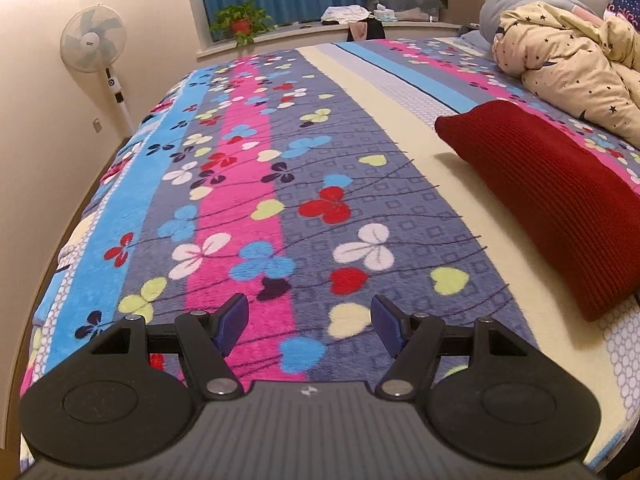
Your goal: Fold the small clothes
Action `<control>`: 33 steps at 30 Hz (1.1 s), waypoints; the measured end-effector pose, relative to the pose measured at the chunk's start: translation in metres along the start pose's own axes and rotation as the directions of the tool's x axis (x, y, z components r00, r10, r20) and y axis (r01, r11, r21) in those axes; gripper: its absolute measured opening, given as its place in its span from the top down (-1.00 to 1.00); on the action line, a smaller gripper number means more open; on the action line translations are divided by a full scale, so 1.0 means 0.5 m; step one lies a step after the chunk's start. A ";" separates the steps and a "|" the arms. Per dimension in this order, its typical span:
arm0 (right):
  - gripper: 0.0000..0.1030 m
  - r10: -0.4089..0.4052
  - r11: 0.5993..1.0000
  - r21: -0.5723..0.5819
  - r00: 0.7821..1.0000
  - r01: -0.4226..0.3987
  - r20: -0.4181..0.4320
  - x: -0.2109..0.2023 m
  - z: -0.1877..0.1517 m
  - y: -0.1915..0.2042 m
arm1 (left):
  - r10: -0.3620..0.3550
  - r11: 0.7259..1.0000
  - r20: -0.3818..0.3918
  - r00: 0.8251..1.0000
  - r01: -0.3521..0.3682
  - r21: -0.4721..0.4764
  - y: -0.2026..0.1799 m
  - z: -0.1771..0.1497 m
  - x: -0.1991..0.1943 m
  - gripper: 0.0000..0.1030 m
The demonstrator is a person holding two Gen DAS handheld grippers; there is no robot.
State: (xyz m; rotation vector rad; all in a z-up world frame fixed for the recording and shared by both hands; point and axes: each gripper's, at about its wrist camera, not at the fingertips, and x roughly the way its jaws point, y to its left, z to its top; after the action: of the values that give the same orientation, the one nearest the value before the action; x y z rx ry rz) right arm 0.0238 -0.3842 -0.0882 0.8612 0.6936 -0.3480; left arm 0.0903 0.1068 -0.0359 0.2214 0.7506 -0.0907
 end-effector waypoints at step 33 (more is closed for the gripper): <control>0.28 0.131 0.700 -0.651 0.949 -0.294 -0.287 0.075 0.024 0.153 | 0.049 0.993 -0.077 0.996 -0.040 0.109 -0.074 -0.010 0.068 -0.48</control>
State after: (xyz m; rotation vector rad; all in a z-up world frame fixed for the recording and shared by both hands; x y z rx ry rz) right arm 0.0974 -0.3470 -0.0644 0.2473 0.8392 0.2328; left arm 0.1058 0.0721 -0.0691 0.3454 0.8207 -0.0801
